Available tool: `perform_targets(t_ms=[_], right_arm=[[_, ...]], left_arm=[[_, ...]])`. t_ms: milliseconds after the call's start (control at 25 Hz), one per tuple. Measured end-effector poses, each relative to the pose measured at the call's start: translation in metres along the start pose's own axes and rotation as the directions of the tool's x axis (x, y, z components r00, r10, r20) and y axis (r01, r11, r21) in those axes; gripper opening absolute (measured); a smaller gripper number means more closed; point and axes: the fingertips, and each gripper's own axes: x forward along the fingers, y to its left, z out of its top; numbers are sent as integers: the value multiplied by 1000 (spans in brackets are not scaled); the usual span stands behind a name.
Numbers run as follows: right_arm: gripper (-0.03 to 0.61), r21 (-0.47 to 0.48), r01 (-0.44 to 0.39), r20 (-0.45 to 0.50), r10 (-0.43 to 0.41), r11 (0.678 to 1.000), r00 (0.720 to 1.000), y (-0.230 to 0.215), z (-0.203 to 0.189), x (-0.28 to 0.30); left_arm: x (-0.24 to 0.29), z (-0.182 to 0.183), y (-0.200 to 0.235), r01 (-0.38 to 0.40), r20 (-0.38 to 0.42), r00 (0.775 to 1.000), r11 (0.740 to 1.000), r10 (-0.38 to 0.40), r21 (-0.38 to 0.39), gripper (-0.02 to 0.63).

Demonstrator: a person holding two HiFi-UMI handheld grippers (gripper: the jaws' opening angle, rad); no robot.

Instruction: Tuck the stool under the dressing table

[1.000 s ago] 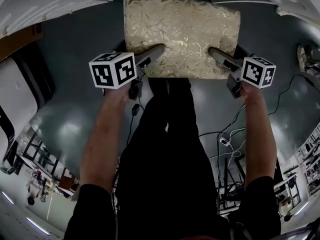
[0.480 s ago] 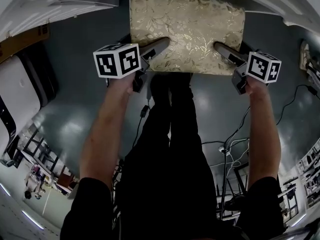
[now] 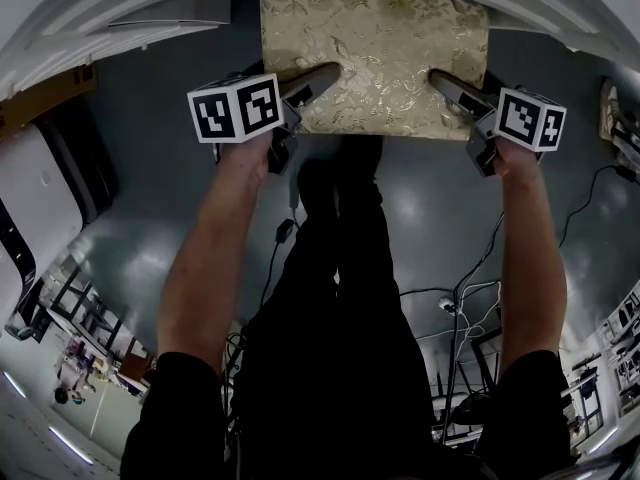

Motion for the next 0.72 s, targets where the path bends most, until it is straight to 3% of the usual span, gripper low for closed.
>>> perform_targets(t_ms=[280, 720], right_arm=[[517, -22, 16, 40, -15, 1000, 999, 0, 22, 8], [517, 33, 31, 92, -34, 999, 995, -1, 9, -1]], left_arm=[[10, 21, 5, 26, 40, 999, 1000, -26, 5, 555], [10, 20, 1, 33, 22, 999, 999, -34, 43, 555]])
